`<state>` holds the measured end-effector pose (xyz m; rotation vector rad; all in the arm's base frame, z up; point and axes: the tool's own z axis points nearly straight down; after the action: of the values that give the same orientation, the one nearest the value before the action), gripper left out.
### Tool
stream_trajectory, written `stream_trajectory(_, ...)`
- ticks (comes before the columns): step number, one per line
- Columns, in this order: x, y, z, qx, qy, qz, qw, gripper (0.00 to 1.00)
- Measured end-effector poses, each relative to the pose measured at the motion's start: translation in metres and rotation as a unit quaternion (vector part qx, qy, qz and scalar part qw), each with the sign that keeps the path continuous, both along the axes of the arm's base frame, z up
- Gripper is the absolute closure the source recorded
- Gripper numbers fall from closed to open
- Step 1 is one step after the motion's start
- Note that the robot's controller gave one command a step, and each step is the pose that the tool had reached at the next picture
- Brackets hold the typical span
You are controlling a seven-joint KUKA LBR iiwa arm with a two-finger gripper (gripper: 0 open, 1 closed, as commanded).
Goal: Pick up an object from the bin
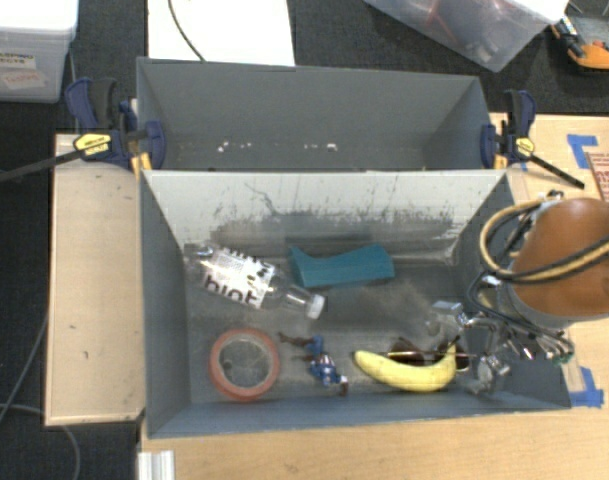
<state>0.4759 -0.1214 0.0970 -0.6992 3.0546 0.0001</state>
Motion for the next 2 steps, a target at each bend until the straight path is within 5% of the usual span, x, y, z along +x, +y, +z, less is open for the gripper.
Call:
stream_trajectory(1,0.003,0.01,-0.019,0.001,0.0029,-0.2,0.9798,0.0)
stream_trajectory(2,0.003,-0.011,-0.012,0.0,-0.0013,0.0,1.0,1.0)
